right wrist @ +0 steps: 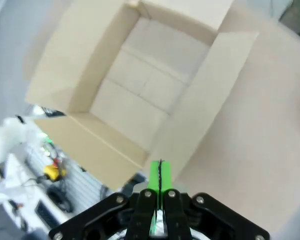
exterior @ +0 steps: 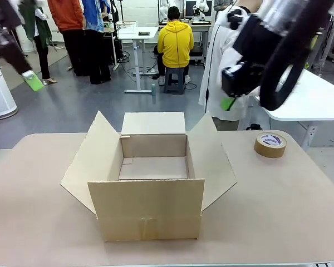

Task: Wrap the clocks to prevent damage.
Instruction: Open the side flaps of the Package Box.

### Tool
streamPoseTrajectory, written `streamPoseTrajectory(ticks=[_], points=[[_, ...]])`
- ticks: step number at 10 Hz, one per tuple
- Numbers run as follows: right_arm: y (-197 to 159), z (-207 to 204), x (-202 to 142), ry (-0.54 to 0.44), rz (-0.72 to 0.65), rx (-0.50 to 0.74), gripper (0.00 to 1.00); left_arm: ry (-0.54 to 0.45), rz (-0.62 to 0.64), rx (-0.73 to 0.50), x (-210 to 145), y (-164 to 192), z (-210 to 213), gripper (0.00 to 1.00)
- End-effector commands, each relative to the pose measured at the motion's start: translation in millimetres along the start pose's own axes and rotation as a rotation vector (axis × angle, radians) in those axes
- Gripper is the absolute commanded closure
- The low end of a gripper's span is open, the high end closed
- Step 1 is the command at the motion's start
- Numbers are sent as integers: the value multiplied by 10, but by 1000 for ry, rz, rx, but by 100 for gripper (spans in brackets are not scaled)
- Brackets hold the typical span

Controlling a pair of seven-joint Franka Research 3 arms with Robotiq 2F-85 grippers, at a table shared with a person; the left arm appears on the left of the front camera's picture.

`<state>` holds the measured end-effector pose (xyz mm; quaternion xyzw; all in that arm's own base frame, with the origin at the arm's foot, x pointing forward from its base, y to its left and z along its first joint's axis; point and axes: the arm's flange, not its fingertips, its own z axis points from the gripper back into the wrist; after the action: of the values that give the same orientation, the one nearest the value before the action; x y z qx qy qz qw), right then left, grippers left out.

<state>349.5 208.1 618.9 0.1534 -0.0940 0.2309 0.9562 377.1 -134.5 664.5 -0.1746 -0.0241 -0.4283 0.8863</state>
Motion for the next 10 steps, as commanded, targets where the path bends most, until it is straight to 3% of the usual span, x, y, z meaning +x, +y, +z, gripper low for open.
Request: streamPoseTrajectory(ticks=[1,5,6,7,10], points=[[-65,-51,446,64,-150,114,100,114,155,-47,419,81,-123,100],[-106,-557,676,139,-259,27,100,135,238,64,647,87,-708,100],[-106,-560,639,130,-217,-5,100,110,181,4,591,99,-682,100],[-162,-573,634,138,-234,72,100,145,223,11,673,97,-669,100],[-162,-573,634,138,-234,72,100,145,223,11,673,97,-669,100]])
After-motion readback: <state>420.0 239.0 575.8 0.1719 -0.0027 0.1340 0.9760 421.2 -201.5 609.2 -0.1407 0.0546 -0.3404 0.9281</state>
